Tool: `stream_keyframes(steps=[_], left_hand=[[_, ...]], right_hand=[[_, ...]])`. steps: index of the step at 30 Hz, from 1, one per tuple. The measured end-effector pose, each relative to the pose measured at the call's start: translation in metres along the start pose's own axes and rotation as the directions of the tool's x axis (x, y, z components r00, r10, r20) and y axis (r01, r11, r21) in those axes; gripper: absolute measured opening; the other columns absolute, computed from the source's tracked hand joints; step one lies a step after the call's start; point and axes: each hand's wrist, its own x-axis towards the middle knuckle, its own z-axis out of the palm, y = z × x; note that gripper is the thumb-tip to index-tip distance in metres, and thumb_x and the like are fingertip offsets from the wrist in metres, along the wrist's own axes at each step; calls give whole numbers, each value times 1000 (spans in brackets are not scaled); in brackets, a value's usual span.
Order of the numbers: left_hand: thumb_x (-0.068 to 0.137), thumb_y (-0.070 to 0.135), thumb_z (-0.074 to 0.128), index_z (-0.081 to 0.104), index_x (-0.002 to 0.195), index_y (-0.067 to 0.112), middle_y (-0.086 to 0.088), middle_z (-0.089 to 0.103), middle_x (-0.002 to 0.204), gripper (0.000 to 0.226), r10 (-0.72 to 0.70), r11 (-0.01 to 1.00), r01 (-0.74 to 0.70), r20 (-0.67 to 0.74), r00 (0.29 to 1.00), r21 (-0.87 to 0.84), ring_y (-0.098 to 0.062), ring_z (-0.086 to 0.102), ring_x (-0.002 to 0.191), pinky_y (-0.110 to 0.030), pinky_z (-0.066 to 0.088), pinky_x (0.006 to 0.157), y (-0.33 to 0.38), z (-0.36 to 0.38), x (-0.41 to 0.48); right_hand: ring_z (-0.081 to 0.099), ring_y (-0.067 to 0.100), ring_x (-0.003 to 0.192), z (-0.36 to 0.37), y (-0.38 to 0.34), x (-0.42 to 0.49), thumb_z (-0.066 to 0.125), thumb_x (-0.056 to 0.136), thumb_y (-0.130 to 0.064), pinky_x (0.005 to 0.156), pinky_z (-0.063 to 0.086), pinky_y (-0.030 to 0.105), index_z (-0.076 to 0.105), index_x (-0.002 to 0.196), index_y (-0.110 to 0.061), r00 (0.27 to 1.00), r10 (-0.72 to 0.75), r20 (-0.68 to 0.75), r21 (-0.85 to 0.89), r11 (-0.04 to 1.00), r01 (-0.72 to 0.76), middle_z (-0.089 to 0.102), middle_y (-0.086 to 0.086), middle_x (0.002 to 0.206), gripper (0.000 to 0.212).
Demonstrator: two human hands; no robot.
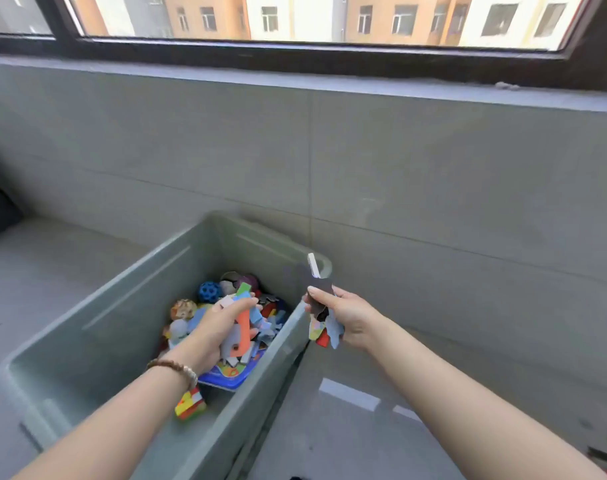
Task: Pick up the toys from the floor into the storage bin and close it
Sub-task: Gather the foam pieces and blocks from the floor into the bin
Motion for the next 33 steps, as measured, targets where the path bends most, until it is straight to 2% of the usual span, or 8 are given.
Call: stream_keyframes(steps=[6,8,10,13,16,20,24,33], left_hand=[[82,31,70,61,98,10,-14,68,80,28,-137,985,113,-203,970,-129,-19,66,51,-29,55,46,-30,-90,45],[72,47,75,61,105,11,-12,70,98,51,-129,982,100,-181,975,-158,-23,70,74,-34,58,66,-35,-93,65],[63,67,70,57,116,15,-7,64,121,76,-110,991,95,-179,978,-89,-24,63,107,-42,48,97,-40,-94,84],[83,61,54,42,139,19,-4,41,145,71,-44,987,84,-267,963,139,-24,41,131,-40,32,110,-47,-95,97],[89,50,54,40,140,13,-6,42,145,64,104,935,19,-324,940,354,-24,42,130,-34,33,106,-54,-101,89],[93,42,52,39,140,11,-7,43,144,58,246,739,-56,-192,950,671,-24,41,131,-35,34,107,-41,-89,48],[92,49,49,38,141,17,-2,43,144,59,299,594,-168,-21,954,787,-21,40,131,-36,37,106,-29,-47,-6],[93,46,47,34,143,15,-2,38,147,60,362,384,-445,312,878,809,-20,31,136,-33,29,110,-27,83,-98]], right_hand=[[57,11,57,87,44,85,60,91,-16,57,44,19,61,82,-12,990,141,24,-197,971,-133,62,5,70,10],[62,18,81,92,52,105,63,89,-21,72,48,26,65,97,-9,989,145,-22,-299,943,-145,66,9,94,15],[53,23,118,89,54,116,66,86,-30,94,44,32,48,132,-9,993,92,-68,-478,871,-113,53,9,132,54],[32,19,138,81,48,109,60,91,-33,109,29,30,28,147,-16,993,-110,-46,-686,726,48,30,3,152,66],[26,13,141,69,38,87,54,94,-27,113,22,27,31,145,-20,956,-264,130,-893,387,229,25,-3,154,57],[25,16,142,24,7,41,55,92,-29,114,24,32,33,144,-25,950,-273,153,-979,93,184,17,-6,156,56],[24,18,142,-38,-24,-41,58,91,-31,114,23,30,34,143,-21,959,-283,13,-997,64,32,18,-1,156,59],[25,16,142,-170,-25,-241,62,88,-35,112,22,29,37,141,-18,887,-329,-324,-944,179,-278,23,2,155,61]])
